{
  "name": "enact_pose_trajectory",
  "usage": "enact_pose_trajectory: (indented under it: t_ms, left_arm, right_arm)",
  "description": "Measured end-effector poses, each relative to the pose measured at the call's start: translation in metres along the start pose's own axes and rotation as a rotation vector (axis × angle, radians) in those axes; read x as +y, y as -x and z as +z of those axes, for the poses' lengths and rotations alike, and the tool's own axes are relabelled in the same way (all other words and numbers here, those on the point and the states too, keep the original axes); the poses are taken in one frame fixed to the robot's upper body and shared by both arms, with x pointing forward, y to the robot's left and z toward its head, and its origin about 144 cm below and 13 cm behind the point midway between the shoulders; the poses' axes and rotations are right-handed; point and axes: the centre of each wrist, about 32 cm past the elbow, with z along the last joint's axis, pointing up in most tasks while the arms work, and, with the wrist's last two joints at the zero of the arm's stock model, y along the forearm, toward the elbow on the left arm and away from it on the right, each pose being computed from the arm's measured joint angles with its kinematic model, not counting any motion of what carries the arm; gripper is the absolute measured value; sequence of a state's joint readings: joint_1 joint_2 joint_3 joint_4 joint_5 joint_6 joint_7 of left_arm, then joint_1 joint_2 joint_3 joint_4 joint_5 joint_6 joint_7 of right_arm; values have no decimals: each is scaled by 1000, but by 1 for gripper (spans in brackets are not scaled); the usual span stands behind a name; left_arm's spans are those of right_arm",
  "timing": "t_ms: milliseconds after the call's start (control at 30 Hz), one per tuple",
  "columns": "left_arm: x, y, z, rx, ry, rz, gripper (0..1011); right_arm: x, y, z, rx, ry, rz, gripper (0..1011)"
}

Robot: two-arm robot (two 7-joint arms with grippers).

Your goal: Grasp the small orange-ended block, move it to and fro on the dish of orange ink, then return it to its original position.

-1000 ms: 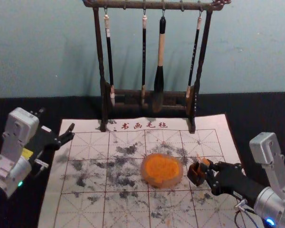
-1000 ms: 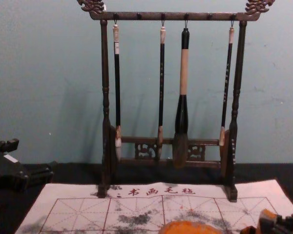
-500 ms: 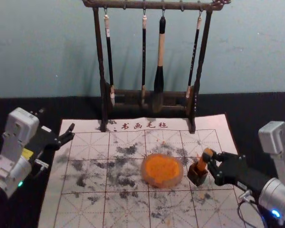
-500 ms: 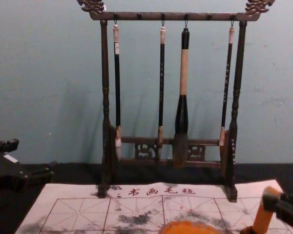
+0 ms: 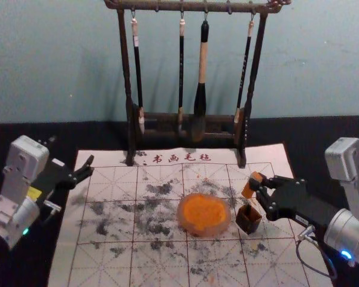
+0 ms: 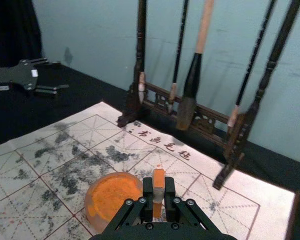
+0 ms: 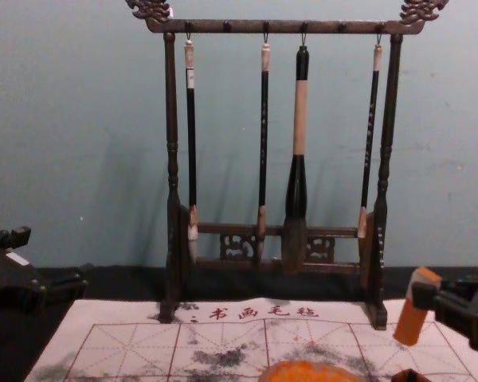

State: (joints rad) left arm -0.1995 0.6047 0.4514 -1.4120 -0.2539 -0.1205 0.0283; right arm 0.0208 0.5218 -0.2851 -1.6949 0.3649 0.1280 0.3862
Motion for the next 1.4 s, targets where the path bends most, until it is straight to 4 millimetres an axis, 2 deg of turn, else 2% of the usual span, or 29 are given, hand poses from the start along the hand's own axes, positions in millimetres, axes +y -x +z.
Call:
enact_pose_trajectory:
  t_ms: [700, 1400]
  left_arm:
    - [0, 0, 0, 0, 0, 0, 1001]
    - [0, 0, 0, 0, 0, 0, 1001]
  right_arm:
    - [32, 2, -2, -133, 42, 186, 82]
    - [62, 10, -6, -152, 83, 252, 82]
